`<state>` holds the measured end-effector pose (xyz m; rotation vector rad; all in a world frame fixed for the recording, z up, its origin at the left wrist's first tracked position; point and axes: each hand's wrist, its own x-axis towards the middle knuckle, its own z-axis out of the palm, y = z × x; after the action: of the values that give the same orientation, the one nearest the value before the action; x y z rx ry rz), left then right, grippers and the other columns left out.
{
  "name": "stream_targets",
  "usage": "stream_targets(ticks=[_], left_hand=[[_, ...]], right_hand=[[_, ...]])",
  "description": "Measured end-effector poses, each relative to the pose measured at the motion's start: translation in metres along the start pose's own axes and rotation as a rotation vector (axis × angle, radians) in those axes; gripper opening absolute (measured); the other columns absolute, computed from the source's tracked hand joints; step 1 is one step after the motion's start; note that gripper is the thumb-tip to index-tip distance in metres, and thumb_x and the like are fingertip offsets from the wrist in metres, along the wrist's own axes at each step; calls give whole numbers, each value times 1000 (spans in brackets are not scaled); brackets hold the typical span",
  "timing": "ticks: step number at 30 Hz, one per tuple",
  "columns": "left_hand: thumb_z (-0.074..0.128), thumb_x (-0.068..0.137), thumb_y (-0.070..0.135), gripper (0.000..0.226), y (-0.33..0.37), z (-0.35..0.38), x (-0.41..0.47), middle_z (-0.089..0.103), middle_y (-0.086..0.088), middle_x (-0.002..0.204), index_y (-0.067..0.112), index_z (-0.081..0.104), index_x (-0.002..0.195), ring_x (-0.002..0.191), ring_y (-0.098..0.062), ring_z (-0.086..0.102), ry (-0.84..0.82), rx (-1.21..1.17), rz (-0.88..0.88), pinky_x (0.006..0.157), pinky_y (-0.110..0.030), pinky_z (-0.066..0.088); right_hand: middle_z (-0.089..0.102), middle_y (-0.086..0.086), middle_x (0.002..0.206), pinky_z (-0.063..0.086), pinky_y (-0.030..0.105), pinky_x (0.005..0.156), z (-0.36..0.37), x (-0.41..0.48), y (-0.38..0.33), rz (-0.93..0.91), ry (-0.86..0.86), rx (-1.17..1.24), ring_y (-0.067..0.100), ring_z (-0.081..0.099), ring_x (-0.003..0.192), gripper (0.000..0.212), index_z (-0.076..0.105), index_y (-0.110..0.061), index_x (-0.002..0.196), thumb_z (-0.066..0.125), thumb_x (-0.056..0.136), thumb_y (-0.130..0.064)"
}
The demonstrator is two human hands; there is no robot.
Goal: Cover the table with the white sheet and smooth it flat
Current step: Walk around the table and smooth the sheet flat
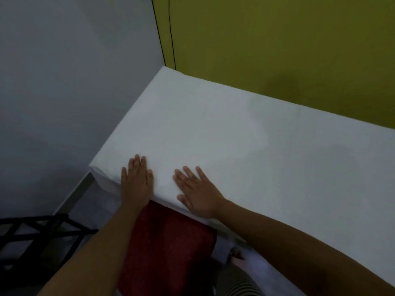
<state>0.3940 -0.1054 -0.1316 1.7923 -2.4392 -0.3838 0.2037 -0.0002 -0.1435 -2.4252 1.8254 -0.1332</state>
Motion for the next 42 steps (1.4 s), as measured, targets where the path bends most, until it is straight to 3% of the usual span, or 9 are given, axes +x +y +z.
stream_targets(ticks=[3, 5, 10, 13, 21, 28, 34, 38, 42], left_hand=[[25, 102, 27, 53, -11, 0, 3, 14, -14, 158, 5, 18, 149, 147, -28, 9, 25, 33, -72, 119, -48, 2], [23, 101, 28, 54, -20, -1, 6, 15, -16, 158, 3, 19, 149, 147, -30, 10, 55, 28, -125, 118, -51, 4], [17, 96, 38, 64, -44, -15, 8, 18, -18, 156, 0, 24, 147, 145, -33, 13, 54, 32, -218, 117, -52, 3], [19, 95, 39, 65, -65, -23, 12, 29, -25, 150, -4, 31, 143, 139, -41, 28, 56, 125, -229, 112, -59, 16], [12, 96, 41, 66, -83, -26, 13, 21, -21, 154, 1, 20, 148, 142, -37, 22, -4, 148, -212, 114, -57, 13], [7, 93, 41, 68, -90, -38, 8, 16, -14, 157, 4, 17, 149, 145, -30, 17, -33, 175, -142, 116, -52, 8], [18, 97, 29, 59, -92, -43, 10, 11, -15, 158, 3, 12, 150, 147, -30, 11, -49, 242, -102, 116, -53, 6], [30, 101, 23, 56, -66, -42, 12, 8, -18, 158, 1, 11, 149, 147, -31, 8, -32, 183, -153, 116, -53, 3], [17, 94, 35, 63, 5, -18, 5, 24, -20, 154, 1, 29, 145, 143, -34, 24, -26, 156, 82, 115, -55, 11]], right_hand=[[35, 8, 152, 15, 53, 117, 3, 4, -17, -200, -26, 26, 28, 28, 142, 55, 30, -11, 146, 27, 99, -39], [41, 9, 149, 19, 55, 112, -6, 21, 0, -153, 30, 98, 29, 35, 139, 55, 37, -10, 143, 20, 100, -38], [34, 17, 151, 16, 58, 114, -26, 81, 128, 628, 210, 133, 38, 29, 140, 57, 33, -2, 144, 19, 98, -33], [19, 13, 158, 5, 57, 116, -31, 107, 172, 805, 104, 108, 33, 13, 146, 55, 21, -4, 148, 24, 100, -31], [16, 8, 159, 1, 52, 117, -25, 182, 106, 316, -15, 67, 28, 9, 147, 56, 18, -10, 150, 24, 101, -36], [45, 9, 146, 18, 55, 114, -1, 132, -21, -213, -57, 83, 30, 37, 138, 56, 45, -9, 140, 26, 95, -37], [42, 6, 148, 9, 49, 119, 2, 73, -70, -507, -120, 16, 28, 22, 145, 54, 44, -11, 141, 22, 98, -36], [54, 11, 138, 23, 48, 113, -23, 51, -41, -30, 150, 256, 33, 43, 134, 52, 53, -6, 132, 22, 102, -33], [37, 12, 151, 5, 45, 118, -43, -5, 37, 626, 275, 305, 31, 22, 144, 52, 40, -6, 142, 22, 100, -32]])
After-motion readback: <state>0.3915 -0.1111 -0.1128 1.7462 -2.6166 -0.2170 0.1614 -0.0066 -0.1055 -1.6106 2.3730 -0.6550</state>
